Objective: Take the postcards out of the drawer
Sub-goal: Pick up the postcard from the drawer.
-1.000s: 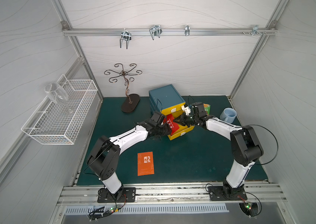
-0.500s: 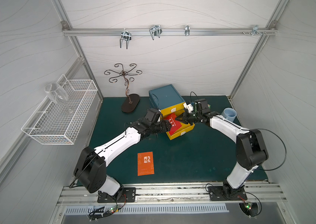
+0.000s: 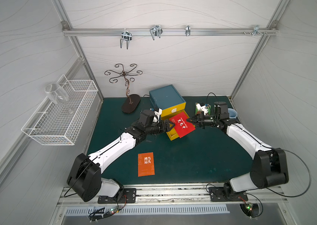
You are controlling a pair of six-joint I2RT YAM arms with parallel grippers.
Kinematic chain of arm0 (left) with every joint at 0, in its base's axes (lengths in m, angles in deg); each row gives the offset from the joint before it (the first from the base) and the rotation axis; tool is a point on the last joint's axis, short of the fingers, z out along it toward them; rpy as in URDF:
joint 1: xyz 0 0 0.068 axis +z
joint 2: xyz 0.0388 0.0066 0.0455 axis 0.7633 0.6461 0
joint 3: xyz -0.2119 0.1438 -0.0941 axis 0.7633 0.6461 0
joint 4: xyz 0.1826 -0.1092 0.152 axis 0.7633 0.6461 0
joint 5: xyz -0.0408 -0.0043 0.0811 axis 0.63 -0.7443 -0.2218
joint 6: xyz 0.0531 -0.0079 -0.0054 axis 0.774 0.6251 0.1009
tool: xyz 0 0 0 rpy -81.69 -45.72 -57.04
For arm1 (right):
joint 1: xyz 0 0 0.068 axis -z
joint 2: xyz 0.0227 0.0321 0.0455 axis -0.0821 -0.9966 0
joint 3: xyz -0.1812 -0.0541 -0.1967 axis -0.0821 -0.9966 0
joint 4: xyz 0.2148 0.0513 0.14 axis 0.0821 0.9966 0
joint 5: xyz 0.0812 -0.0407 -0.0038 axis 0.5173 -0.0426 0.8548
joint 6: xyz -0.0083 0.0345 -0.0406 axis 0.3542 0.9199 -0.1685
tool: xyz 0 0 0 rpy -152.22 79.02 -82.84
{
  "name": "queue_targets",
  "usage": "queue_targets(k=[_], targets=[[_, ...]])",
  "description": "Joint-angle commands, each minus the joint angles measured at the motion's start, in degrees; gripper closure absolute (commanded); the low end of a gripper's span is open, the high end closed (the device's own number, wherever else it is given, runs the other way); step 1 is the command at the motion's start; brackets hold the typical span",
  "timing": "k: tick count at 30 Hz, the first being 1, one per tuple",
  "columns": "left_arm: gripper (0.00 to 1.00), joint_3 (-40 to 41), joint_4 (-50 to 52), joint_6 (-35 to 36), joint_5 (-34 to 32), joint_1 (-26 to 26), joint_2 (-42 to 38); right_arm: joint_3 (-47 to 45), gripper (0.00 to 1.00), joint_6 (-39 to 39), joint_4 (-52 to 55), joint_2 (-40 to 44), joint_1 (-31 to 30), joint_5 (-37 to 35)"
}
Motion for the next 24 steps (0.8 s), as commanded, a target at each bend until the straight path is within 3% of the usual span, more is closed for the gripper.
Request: queue_targets(k=[1, 7, 10, 12, 20, 22, 24], targets=[[0.25, -1.11, -14.24, -4.70, 7.66, -0.25, 2.42, -2.03, 1.00, 6.78, -10.23, 2.12, 0.19, 2.93], [0.39, -3.83, -17.40, -6.19, 9.24, -1.89, 5.97, -3.25, 1.00, 9.52, -13.77, 2.80, 0.18, 2.49], [0.62, -4.23, -16.63, -5.98, 8.00, -2.14, 6.32, -3.59, 1.00, 10.05, -14.53, 3.43, 0.23, 1.49], [0.72, -4.10, -14.92, -5.29, 6.01, -2.18, 5.67, -3.74, 1.00, 9.27, -13.68, 4.07, 0.16, 0.37], [0.85, -5.59, -3.93, 1.03, -1.00, -2.06, 2.71, -3.85, 1.00, 4.83, -9.30, 5.19, -0.11, -1.85], [0.86, -5.77, -2.95, 2.26, -0.91, -2.05, 2.38, -3.14, 0.78, 2.73, -7.40, 5.07, -0.07, -1.34], [0.87, -6.02, -2.27, 3.55, -0.29, -1.96, 2.12, -2.45, 0.38, -0.54, -5.21, 5.14, -0.08, -0.72]])
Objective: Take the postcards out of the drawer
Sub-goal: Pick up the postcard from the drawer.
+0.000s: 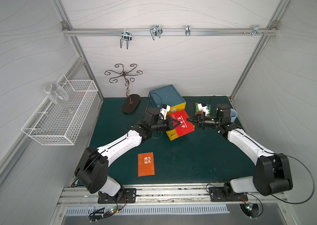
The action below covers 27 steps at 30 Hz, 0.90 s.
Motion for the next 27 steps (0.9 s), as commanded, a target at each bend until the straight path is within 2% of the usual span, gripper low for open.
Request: queue_targets(k=[1, 2, 6, 13, 18, 20, 22, 24, 27], targets=[[0.87, -2.69, 2.30, 4.21, -0.85, 0.39, -1.48, 2.23, 0.25, -7.48, 5.23, 1.87, -0.03, 1.00], [0.88, -2.60, 2.16, 4.66, -0.04, 0.59, -1.66, 3.06, 0.01, -10.40, 7.71, 1.88, -0.03, 1.18], [0.90, -2.34, 0.41, 6.18, 4.61, 1.08, -1.96, 5.63, 0.01, -18.74, 14.58, 1.12, 0.24, 2.28], [0.98, -2.37, -5.18, 6.18, 13.57, 1.33, -1.56, 4.88, 0.01, -21.14, 12.93, -0.13, 0.02, 7.83], [1.00, -1.81, -9.05, 4.03, 16.17, 1.33, -0.99, 3.99, 0.01, -21.44, 11.70, 0.57, -0.63, 8.96], [1.00, -1.47, -10.54, 2.99, 16.78, 1.36, -0.70, 3.99, 0.06, -21.39, 11.64, 0.84, -1.12, 9.10], [1.00, -0.99, -12.09, 1.97, 17.01, 1.36, -0.66, 3.77, 0.20, -21.24, 11.68, 1.29, -1.73, 8.58], [1.00, -0.41, -13.06, 1.34, 17.07, 1.31, -0.69, 3.51, 0.48, -20.81, 11.62, 1.77, -2.40, 7.48], [1.00, 0.36, -13.09, 1.03, 17.07, 1.36, -1.15, 2.29, 0.76, -19.52, 10.34, 3.28, -3.23, 6.07]])
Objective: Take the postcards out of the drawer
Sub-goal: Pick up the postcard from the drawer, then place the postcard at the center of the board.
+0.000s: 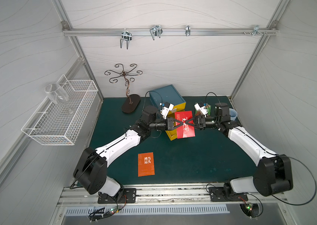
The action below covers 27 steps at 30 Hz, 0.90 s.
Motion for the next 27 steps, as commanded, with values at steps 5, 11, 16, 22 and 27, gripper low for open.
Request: queue_targets(k=[5, 11, 16, 22, 27], targets=[[0.81, 2.60, -2.41, -1.34, -0.49, 0.27, -2.97, -2.63, 1.00, 0.46, 0.13, 5.52, -3.44, -3.46], [0.27, 9.56, 6.07, 0.18, -11.70, 1.59, -10.53, -5.64, 1.00, -1.77, 7.86, 11.15, -7.11, -10.31], [0.20, 17.83, 14.90, 1.48, -27.63, 4.16, -23.25, -11.86, 1.00, 0.28, 11.49, 17.11, -16.35, -22.46], [0.09, 21.39, 28.02, 4.50, -40.28, 5.46, -36.71, -19.03, 1.00, 10.72, 8.91, 18.56, -31.38, -41.10], [0.02, 22.32, 36.90, 7.51, -47.41, 6.44, -44.04, -15.49, 1.00, 15.08, 11.75, 11.98, -41.49, -57.00]])
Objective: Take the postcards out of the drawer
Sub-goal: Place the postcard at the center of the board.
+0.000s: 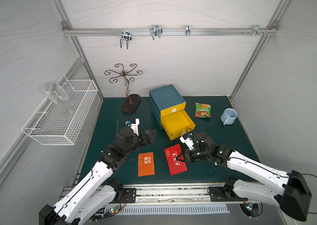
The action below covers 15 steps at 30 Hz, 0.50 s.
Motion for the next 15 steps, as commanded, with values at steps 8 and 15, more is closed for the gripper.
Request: queue_targets(k=[8, 15], targets=[[0.02, 4.17, 8.10, 3.35, -10.34, 1.09, -10.43, 11.64, 1.00, 8.92, 1.83, -20.18, -8.55, -18.23], [0.01, 5.60, 9.26, 4.62, -11.28, 1.16, -11.70, 15.59, 1.00, 11.05, 2.58, -27.22, -8.96, -19.45]])
